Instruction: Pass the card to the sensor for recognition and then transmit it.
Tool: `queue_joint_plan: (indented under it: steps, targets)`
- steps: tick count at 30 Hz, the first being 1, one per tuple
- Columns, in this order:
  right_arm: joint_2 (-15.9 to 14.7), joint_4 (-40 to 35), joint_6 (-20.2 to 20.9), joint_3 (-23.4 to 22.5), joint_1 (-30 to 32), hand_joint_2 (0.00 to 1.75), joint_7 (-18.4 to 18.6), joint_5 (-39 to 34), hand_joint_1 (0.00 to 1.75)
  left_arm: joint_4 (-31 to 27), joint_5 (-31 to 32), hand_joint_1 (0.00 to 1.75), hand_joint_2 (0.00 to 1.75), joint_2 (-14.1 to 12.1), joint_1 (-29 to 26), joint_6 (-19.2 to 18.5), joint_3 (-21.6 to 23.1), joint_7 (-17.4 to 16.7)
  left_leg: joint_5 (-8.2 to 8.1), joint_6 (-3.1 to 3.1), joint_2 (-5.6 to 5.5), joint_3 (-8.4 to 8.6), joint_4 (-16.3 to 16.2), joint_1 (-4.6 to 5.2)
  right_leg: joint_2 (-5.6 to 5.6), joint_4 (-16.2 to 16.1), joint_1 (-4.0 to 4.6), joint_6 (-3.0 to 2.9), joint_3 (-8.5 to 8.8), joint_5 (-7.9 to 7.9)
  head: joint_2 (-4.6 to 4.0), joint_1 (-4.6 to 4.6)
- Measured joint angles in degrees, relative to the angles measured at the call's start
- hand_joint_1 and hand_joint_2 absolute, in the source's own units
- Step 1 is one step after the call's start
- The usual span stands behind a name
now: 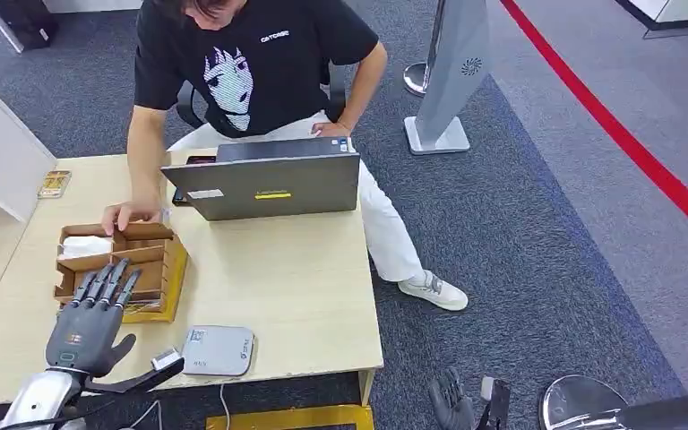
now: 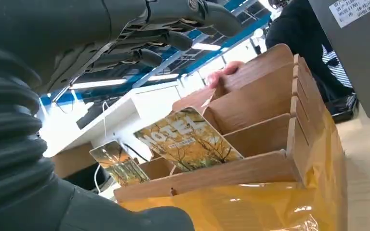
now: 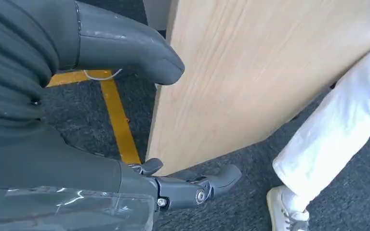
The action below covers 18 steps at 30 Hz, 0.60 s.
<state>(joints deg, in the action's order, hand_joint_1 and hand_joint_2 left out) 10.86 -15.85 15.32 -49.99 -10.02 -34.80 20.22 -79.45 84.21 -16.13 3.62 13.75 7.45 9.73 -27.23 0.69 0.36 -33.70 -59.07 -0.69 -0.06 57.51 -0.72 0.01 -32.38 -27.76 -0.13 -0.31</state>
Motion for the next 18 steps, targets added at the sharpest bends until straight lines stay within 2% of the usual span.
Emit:
queue_joint_plan:
  steps: [8, 18]
  targets:
    - [0.0, 0.0, 0.0, 0.0, 0.0, 1.75, 0.0, 0.1, 0.0, 0.6, 0.8, 0.0, 1.75, 0.0, 0.3, 0.2, 0.0, -0.4, 0.0, 0.0, 0.0, 0.0, 0.0, -0.01, 0.0, 0.0, 0.0, 0.0, 0.0, 0.0, 0.0, 0.0]
    - [0.0, 0.1, 0.1, 0.6, -0.3, 1.75, 0.4, 0.5, 0.0, 6.4, 2.6, 0.0, 1.75, -1.9, 2.9, 4.7, 0.0, 1.2, 0.01, 0.01, -0.02, 0.0, 0.0, -0.02, -0.02, 0.0, 0.0, 0.0, 0.01, 0.0, 0.0, 0.0]
